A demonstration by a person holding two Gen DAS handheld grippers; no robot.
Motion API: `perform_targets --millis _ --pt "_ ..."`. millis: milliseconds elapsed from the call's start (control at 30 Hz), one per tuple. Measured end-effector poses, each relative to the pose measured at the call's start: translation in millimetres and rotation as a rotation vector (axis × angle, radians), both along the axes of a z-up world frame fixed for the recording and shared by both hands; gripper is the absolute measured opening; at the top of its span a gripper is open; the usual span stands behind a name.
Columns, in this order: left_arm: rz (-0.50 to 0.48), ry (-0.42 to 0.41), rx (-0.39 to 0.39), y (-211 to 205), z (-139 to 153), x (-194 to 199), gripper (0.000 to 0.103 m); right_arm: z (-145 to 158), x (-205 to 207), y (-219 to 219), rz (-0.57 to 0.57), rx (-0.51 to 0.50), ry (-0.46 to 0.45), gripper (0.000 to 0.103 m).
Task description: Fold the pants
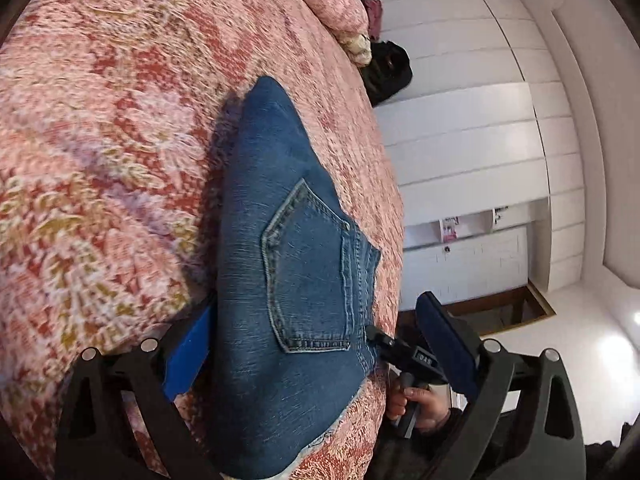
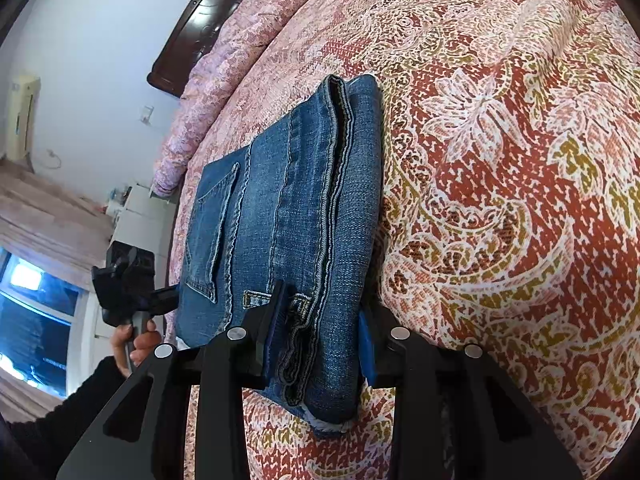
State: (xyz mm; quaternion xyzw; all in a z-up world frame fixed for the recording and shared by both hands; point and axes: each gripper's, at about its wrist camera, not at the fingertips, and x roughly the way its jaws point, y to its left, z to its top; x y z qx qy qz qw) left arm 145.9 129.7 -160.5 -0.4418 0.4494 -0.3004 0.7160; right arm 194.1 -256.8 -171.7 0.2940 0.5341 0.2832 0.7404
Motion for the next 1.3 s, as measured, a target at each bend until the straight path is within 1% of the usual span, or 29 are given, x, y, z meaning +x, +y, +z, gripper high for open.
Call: perform_targets --millis 100,167,200,233,267,333,367,400,433,467,500,600,633,700,800,833,867,933,967,1000,1033,1067,1100,1133,1167,1200,1233,1267,1300 --pt "-0.036 -0.009 0.055 -17 1 1 0.095 2 3 -1 -0.011 0.009 0.012 0.031" --pt "-0.055 0.017 0.156 -28 1 3 0.083 5 5 0 -0.019 -0.004 0.034 0.033" --pt "-0.063 0.046 0.240 -36 1 5 0.066 7 6 1 -0.021 -0.019 0.044 0.033" --pt "-0.052 0.060 0.298 -40 3 4 0.046 10 6 2 -0.019 -0.041 0.044 0.033" --pt "-0.027 0.077 0.344 -42 4 3 0.040 16 5 6 -0.009 -0.081 0.034 0.033" --pt "0.021 0.089 0.336 -42 7 -3 0.025 28 4 13 0.016 -0.153 0.000 0.026" --pt "0.039 0.083 0.338 -42 10 -7 0.022 33 4 16 0.024 -0.177 -0.014 0.024" --pt "0.050 0.069 0.346 -44 16 -11 0.016 41 4 19 0.038 -0.209 -0.040 0.020" --pt "0.055 0.043 0.359 -48 24 -15 0.014 49 3 22 0.049 -0.230 -0.066 0.018" --pt "0.056 0.022 0.365 -51 30 -17 0.013 62 2 27 0.064 -0.258 -0.108 0.018" --pt "0.057 0.002 0.356 -53 38 -20 0.013 72 1 30 0.076 -0.277 -0.144 0.017" --pt "0.061 -0.038 0.336 -54 55 -23 0.013 102 2 39 0.095 -0.302 -0.231 0.017" --pt "0.068 -0.054 0.326 -49 63 -24 0.013 114 5 40 0.095 -0.293 -0.265 0.017" --pt "0.088 -0.083 0.308 -40 78 -24 0.013 128 12 40 0.098 -0.271 -0.290 0.017" --pt "0.124 -0.146 0.307 -25 97 -21 0.013 143 25 44 0.097 -0.251 -0.340 0.017" --pt "0.141 -0.165 0.314 -19 102 -21 0.013 145 31 47 0.099 -0.246 -0.366 0.017" --pt "0.156 -0.179 0.323 -14 105 -18 0.013 144 33 52 0.096 -0.239 -0.369 0.017" --pt "0.185 -0.178 0.328 -1 104 -14 0.013 132 45 61 0.086 -0.212 -0.341 0.017" --pt "0.187 -0.156 0.324 5 96 -10 0.013 124 49 64 0.078 -0.211 -0.325 0.017" --pt "0.187 -0.117 0.327 11 86 -3 0.014 108 57 67 0.074 -0.193 -0.277 0.017" --pt "0.180 -0.049 0.350 14 71 4 0.015 89 64 68 0.081 -0.169 -0.204 0.017" --pt "0.177 0.018 0.384 17 56 6 0.018 66 70 69 0.068 -0.206 -0.125 0.022" --pt "0.183 0.093 0.436 20 39 9 0.029 49 71 71 0.064 -0.280 -0.070 0.036" --pt "0.182 0.167 0.460 23 20 7 0.046 35 71 69 0.067 -0.304 -0.043 0.039" --pt "0.203 0.165 0.419 29 14 1 0.046 33 66 58 0.013 -0.240 -0.060 0.039" --pt "0.241 0.152 0.374 36 14 -7 0.057 35 61 45 -0.057 -0.200 -0.047 0.040" --pt "0.299 0.139 0.353 44 19 -19 0.070 37 57 36 -0.099 -0.174 -0.044 0.040" --pt "0.342 0.120 0.347 49 24 -29 0.074 41 50 23 -0.156 -0.123 -0.048 0.040" --pt "0.387 0.075 0.338 52 33 -44 0.080 45 45 14 -0.181 -0.068 -0.051 0.040"
